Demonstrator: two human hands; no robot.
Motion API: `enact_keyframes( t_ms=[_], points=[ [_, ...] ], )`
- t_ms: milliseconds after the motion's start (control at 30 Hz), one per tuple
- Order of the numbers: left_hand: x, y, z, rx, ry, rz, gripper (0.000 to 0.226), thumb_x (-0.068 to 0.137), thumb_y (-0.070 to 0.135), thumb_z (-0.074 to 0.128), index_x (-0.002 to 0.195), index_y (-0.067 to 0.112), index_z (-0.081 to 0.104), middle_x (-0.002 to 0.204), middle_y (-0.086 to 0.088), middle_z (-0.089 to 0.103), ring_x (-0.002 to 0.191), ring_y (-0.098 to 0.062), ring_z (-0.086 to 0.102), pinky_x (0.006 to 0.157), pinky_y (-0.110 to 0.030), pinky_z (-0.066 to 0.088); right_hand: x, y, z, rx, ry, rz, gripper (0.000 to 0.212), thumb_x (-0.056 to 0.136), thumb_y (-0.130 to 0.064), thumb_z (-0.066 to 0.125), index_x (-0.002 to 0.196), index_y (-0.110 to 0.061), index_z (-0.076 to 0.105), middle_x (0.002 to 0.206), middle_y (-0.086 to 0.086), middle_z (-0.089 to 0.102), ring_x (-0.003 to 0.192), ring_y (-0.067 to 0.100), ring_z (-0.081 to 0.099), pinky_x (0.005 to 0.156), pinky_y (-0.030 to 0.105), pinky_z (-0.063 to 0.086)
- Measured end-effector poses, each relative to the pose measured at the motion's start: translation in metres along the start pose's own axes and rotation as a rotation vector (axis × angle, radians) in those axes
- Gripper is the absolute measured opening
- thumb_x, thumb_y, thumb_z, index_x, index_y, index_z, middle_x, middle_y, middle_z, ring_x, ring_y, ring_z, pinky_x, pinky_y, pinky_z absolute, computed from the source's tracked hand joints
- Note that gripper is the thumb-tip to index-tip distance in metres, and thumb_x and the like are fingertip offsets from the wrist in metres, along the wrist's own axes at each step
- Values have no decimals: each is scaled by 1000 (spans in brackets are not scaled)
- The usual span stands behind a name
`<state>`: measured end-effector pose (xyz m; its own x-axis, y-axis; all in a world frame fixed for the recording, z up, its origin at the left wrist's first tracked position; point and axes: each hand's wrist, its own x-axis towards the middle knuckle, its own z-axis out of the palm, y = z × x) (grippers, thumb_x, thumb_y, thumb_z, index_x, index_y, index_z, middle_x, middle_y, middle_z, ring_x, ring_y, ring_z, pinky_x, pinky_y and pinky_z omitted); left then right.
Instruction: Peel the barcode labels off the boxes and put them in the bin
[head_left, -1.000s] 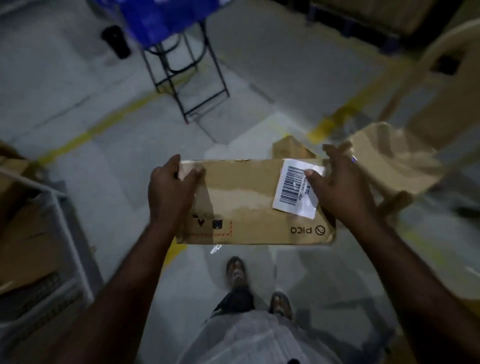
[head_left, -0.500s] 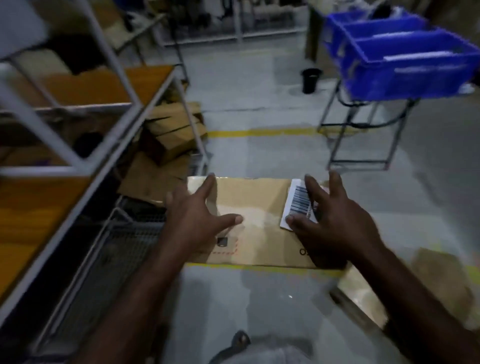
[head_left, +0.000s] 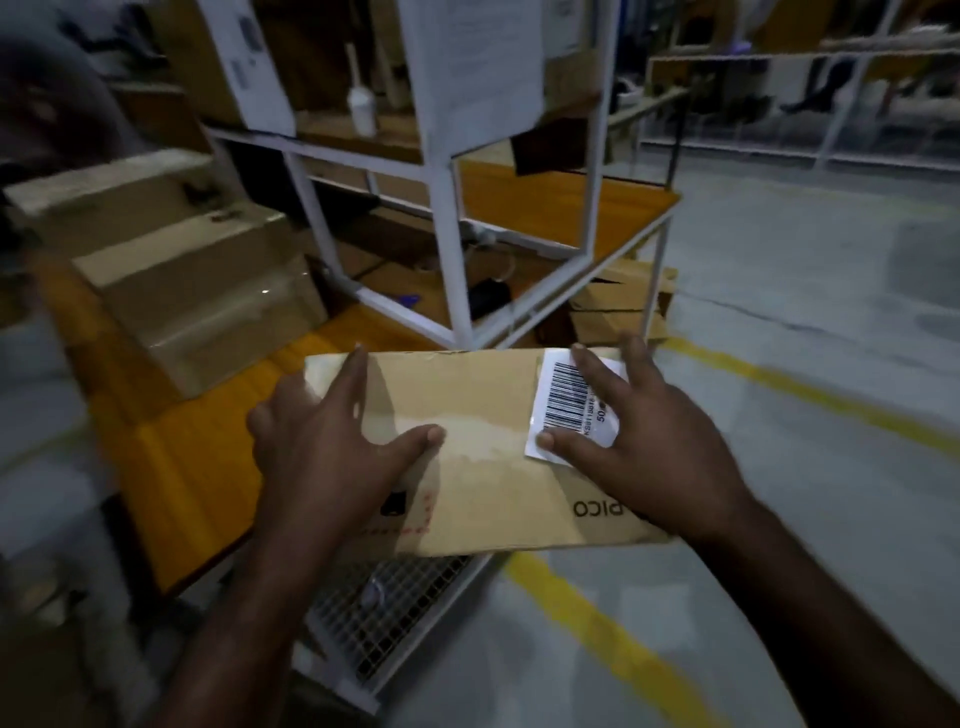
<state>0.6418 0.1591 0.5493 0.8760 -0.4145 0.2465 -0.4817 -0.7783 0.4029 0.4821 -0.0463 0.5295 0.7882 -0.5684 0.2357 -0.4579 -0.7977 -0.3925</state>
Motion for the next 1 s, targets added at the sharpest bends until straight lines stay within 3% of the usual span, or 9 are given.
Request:
enact_keyframes(
  t_ms=[233, 467, 600, 800, 1000],
  points=[
    [23, -13, -33, -32, 258, -284, 88, 73, 64, 71, 149, 40, 33, 149, -14, 29, 135, -37, 22, 110, -51, 28, 97, -50, 16, 126, -53, -249, 89, 76, -79, 54, 151, -46, 22, 165, -9, -4, 145, 28, 28, 108, 45, 38],
    [70, -39, -32, -15, 428, -424, 93, 61, 75, 62, 144, 39, 39, 141, -15, 35, 130, -42, 36, 107, -56, 38, 179, -87, 40, 227, -69, -400, 80, 79, -73, 57, 149, -42, 30, 165, -7, 4, 144, 28, 29, 107, 46, 37],
    [106, -55, -27, -37, 462, -467, 91, 63, 74, 64, 143, 41, 37, 143, -11, 33, 130, -41, 34, 105, -57, 39, 225, -111, 58, 269, -47, -431, 69, 85, -62, 58, 147, -40, 36, 165, -3, 10, 143, 27, 33, 106, 44, 39],
    [174, -80, -24, -14, 464, -493, 85, 75, 66, 67, 148, 38, 34, 150, -10, 27, 134, -35, 21, 110, -51, 27, 297, -152, 97, 287, 21, -416, 53, 93, -54, 47, 143, -40, 43, 163, -2, 19, 136, 28, 42, 106, 46, 40],
    [227, -114, -5, 2, 433, -534, 80, 79, 64, 63, 149, 34, 35, 153, -10, 22, 135, -36, 20, 111, -51, 26, 356, -183, 145, 347, 13, -394, 42, 99, -40, 44, 141, -39, 46, 161, -5, 26, 140, 24, 38, 104, 46, 42]
  ],
)
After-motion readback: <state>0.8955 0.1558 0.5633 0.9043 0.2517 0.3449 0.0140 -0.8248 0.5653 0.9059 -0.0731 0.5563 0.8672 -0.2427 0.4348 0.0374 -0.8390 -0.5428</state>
